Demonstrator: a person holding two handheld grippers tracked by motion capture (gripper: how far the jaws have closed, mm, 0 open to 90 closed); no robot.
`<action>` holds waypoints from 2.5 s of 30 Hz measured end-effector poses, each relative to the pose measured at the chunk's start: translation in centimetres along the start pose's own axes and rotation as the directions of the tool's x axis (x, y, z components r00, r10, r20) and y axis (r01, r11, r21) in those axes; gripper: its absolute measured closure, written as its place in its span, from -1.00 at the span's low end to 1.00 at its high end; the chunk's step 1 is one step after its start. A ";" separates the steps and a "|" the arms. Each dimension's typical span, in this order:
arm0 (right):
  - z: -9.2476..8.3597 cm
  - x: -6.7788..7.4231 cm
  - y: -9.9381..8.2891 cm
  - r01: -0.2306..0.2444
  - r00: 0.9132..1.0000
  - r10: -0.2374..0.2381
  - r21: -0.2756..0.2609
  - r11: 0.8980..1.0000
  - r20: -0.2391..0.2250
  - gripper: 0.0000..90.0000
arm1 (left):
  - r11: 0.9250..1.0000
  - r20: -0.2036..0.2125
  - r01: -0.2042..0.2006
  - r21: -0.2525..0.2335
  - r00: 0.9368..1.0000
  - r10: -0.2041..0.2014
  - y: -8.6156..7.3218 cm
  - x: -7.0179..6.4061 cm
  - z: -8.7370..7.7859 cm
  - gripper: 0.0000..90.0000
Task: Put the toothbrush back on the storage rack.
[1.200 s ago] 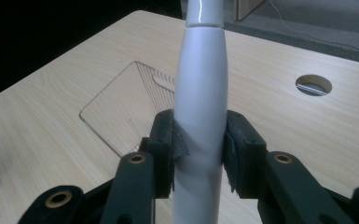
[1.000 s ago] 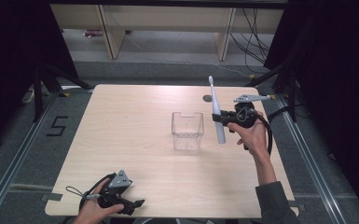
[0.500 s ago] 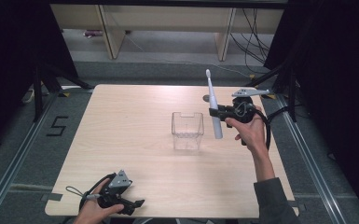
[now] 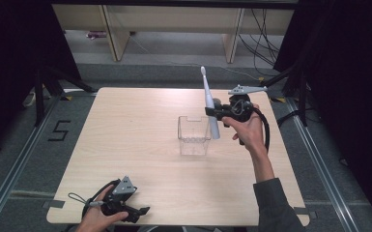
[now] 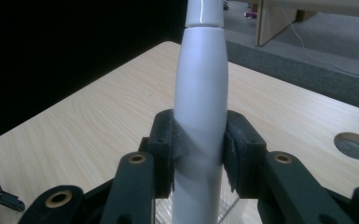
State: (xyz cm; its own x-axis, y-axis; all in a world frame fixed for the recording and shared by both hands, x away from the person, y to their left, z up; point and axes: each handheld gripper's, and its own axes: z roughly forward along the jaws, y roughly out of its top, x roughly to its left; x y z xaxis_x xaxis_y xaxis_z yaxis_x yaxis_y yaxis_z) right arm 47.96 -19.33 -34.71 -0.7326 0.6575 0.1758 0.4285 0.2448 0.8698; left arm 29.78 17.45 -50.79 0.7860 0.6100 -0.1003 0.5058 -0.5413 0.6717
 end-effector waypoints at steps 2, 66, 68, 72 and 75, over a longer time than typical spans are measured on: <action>0.4 0.3 0.2 -0.015 1.000 0.015 -0.001 1.000 -0.002 0.48 | 1.000 0.013 0.007 -0.012 1.000 -0.006 0.0 -0.1 0.1 -0.67; 8.9 0.8 -3.1 0.086 0.995 -0.094 0.177 0.981 0.040 0.48 | 1.000 0.004 -0.016 -0.004 1.000 0.016 0.0 0.0 -0.1 -0.67; 9.2 0.8 -3.2 0.090 0.995 -0.098 0.173 0.981 0.033 0.48 | 1.000 0.004 -0.013 -0.006 1.000 0.013 0.0 0.0 -0.1 -0.67; 9.3 0.8 -3.3 0.102 0.993 -0.111 0.191 0.976 0.034 0.48 | 1.000 0.004 -0.015 -0.007 1.000 0.015 0.0 0.0 -0.1 -0.67; 9.4 1.0 -3.5 0.092 0.994 -0.102 0.204 0.975 0.040 0.48 | 1.000 0.004 -0.015 -0.005 1.000 0.015 0.0 0.0 -0.1 -0.67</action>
State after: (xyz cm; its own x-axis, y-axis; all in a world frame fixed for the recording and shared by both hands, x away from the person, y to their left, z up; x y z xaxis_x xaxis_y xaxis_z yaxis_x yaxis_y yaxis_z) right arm 50.74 -12.80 -41.91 -0.7512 0.6566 0.0676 0.4578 0.4444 0.7700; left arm 29.75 17.50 -50.67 0.7951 0.5992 -0.0930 0.4920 -0.5478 0.6766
